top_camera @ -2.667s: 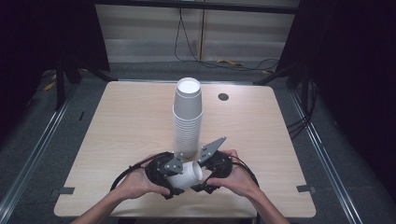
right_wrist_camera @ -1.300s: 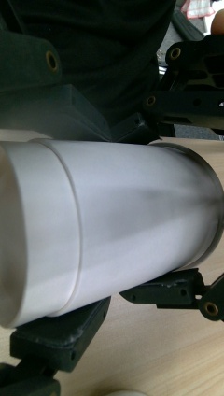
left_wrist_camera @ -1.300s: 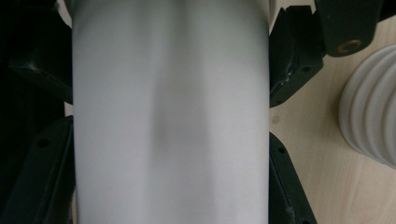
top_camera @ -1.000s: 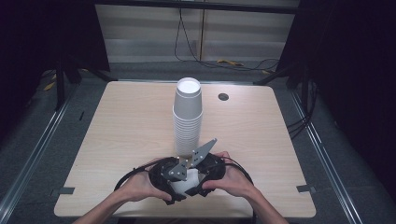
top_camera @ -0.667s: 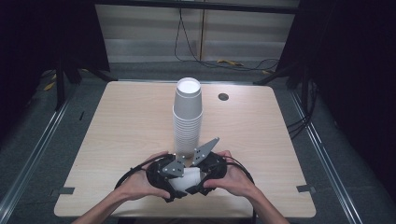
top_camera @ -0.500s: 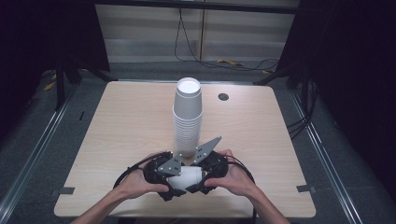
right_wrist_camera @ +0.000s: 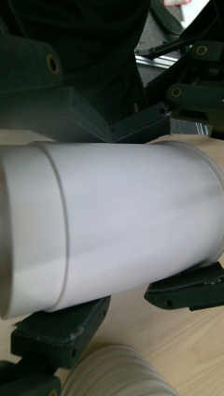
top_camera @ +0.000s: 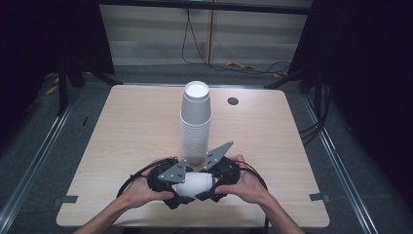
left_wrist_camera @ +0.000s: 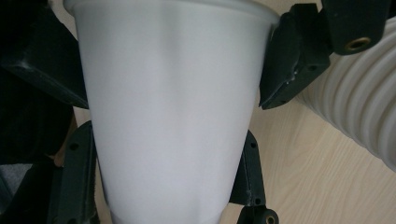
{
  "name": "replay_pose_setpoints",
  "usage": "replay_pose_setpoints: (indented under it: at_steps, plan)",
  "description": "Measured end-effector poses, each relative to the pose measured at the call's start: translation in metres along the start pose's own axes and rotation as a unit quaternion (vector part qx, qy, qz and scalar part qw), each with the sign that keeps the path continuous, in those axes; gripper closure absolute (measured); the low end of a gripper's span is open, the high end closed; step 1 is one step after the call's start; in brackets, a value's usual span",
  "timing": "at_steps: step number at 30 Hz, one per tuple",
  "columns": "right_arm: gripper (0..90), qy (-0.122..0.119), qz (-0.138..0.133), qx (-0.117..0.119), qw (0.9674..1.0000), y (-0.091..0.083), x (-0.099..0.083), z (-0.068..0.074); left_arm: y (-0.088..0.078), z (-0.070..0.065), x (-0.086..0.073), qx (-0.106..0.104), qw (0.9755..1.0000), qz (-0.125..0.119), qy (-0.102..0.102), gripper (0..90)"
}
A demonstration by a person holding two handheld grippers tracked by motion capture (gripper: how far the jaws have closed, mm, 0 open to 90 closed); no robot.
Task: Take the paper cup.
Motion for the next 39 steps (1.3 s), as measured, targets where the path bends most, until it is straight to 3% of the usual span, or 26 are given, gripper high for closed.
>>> replay_pose_setpoints:
  at_steps: [4,6,12,13,17,24,26,32,35,36,39]
  plan:
    - [21.5,0.000,-0.001,0.003,1.0000,0.000,-0.001,0.001,-0.004,-0.001,0.003,0.002,0.9999,-0.012,-0.011,14.1]
    - [21.4,0.001,0.002,0.002,1.0000,0.001,-0.003,0.001,-0.010,0.000,0.005,-0.008,0.9993,-0.029,-0.022,15.3]
    - [21.1,0.009,0.002,-0.007,0.9999,0.000,-0.007,-0.003,-0.018,0.004,0.006,-0.001,0.9980,-0.051,-0.037,15.7]
    - [21.1,0.005,-0.001,-0.010,0.9999,0.000,-0.007,-0.005,-0.020,0.005,0.008,-0.002,0.9966,-0.067,-0.048,15.8]
    - [21.1,0.015,0.006,-0.014,0.9998,-0.001,-0.011,-0.006,-0.023,0.008,0.010,0.008,0.9940,-0.089,-0.063,15.8]
    - [21.0,0.033,0.000,-0.021,0.9992,-0.005,-0.021,-0.011,-0.028,0.014,0.008,0.015,0.9912,-0.106,-0.078,15.7]
    - [21.0,0.037,0.000,-0.025,0.9990,-0.007,-0.024,-0.012,-0.031,0.018,0.007,0.015,0.9885,-0.118,-0.093,15.6]
    - [20.8,0.057,-0.016,-0.040,0.9974,-0.010,-0.034,-0.018,-0.034,0.023,-0.002,0.032,0.9851,-0.124,-0.114,15.6]
    - [20.8,0.065,-0.029,-0.041,0.9966,-0.012,-0.036,-0.021,-0.037,0.026,-0.004,0.028,0.9820,-0.136,-0.128,15.6]
    - [20.8,0.065,-0.029,-0.041,0.9966,-0.012,-0.036,-0.021,-0.037,0.026,-0.004,0.028,0.9820,-0.136,-0.128,15.6]
    - [20.8,0.073,-0.046,-0.042,0.9954,-0.015,-0.036,-0.024,-0.042,0.032,-0.004,0.026,0.9758,-0.161,-0.146,15.4]
Point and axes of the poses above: each handheld gripper's, and its own axes: y roughly forward along the jaws, x roughly out of its top, z roughly to its left, the point moved 9 cm from there along y, roughly forward along the jaws, and after that the axes turned 12 degrees about z, right-handed, at the moved point
